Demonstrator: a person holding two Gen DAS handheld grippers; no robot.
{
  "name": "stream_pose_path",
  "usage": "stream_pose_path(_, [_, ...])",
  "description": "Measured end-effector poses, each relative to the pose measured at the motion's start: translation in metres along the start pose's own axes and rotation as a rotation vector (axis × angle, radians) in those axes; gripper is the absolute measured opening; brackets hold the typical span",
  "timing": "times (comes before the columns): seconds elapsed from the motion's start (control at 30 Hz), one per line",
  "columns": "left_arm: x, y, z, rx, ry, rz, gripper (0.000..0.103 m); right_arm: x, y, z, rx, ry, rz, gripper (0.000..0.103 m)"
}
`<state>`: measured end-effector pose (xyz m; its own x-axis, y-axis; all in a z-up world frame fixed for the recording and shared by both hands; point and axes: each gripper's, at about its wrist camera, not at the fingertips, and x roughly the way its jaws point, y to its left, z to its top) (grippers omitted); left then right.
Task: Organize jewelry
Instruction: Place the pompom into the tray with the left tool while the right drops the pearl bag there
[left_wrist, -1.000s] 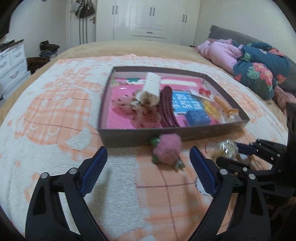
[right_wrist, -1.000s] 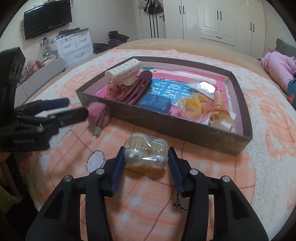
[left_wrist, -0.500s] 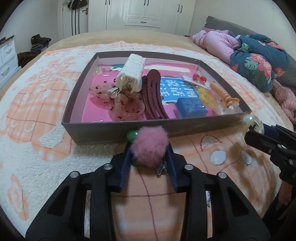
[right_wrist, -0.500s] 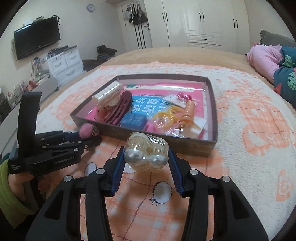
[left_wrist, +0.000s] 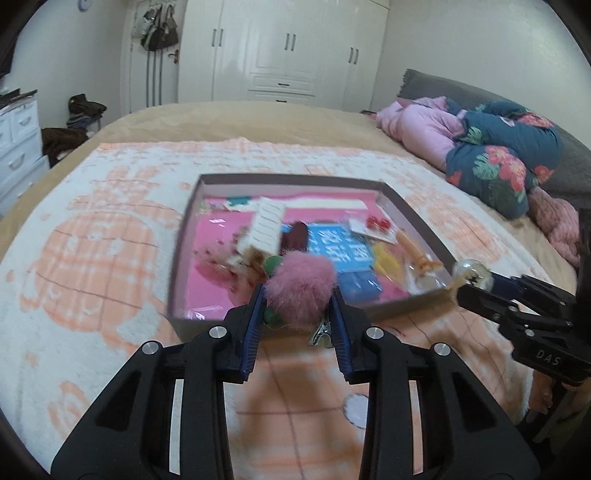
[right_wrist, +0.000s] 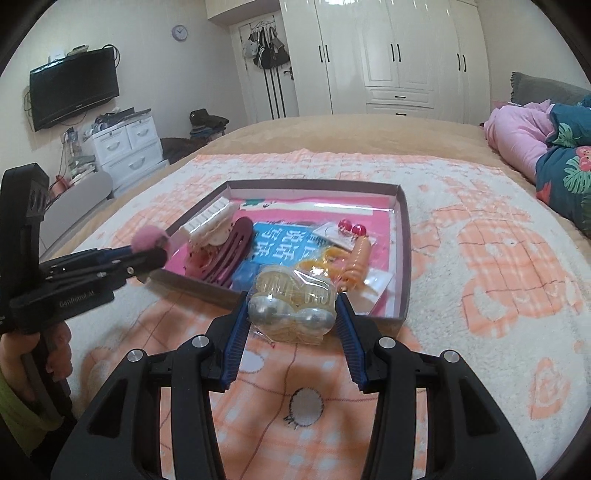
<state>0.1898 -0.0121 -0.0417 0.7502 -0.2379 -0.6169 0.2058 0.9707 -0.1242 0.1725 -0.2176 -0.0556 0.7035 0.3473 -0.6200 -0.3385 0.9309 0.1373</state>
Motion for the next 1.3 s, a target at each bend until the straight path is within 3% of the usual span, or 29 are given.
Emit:
stream_pose_path(0.4, [0.013,0.032,0.012,-0.044,-0.005,0.099,0.026,0.012,-0.012,0.029,0.003,-0.04,-0.035,0.044])
stream_pose_path(0.67, [0.03,0.044,0.016,-0.062,0.011,0.126,0.026,0.033,-0.015,0.046,-0.006,-0.039,-0.046,0.044])
stream_pose_path(1.3, [0.068,0.032,0.025,-0.026,0.049,0.095,0.026,0.087,-0.002,0.051,-0.057,0.057,-0.028,0.044])
